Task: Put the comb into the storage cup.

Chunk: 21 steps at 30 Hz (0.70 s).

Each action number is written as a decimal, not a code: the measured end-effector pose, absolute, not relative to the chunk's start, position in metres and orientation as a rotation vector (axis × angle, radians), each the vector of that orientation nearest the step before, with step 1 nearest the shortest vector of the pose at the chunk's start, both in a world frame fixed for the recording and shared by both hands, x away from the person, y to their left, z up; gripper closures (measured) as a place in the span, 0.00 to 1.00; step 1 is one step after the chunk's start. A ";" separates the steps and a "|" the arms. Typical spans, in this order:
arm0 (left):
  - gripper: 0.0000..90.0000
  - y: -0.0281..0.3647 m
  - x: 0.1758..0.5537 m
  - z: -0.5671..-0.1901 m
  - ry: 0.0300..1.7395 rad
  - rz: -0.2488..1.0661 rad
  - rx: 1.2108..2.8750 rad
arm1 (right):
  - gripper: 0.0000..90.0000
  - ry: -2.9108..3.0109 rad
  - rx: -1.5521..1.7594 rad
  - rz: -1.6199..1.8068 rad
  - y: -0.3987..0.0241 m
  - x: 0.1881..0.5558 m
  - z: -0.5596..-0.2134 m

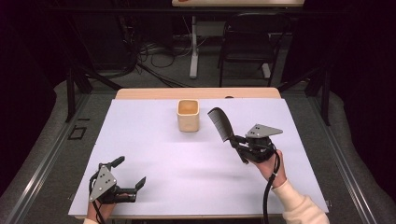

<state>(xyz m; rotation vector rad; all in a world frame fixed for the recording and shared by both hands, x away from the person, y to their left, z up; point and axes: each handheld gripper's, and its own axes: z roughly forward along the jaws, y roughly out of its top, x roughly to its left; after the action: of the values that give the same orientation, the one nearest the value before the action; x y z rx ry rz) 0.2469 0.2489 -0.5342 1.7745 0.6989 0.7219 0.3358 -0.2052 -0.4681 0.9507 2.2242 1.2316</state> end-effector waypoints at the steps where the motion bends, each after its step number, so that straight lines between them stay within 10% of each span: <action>1: 0.00 0.249 0.247 -0.534 0.699 0.722 1.774 | 0.80 2.221 0.949 1.231 -0.204 0.336 -0.467; 21: 0.00 0.249 0.247 -0.534 0.699 0.724 1.775 | 0.80 2.222 0.923 1.226 -0.193 0.347 -0.459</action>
<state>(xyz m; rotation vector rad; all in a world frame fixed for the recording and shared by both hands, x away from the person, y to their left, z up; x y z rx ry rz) 0.2468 0.2488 -0.5342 1.7747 0.6993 0.7242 0.3470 -0.1928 -0.4594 0.9231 2.2224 1.2258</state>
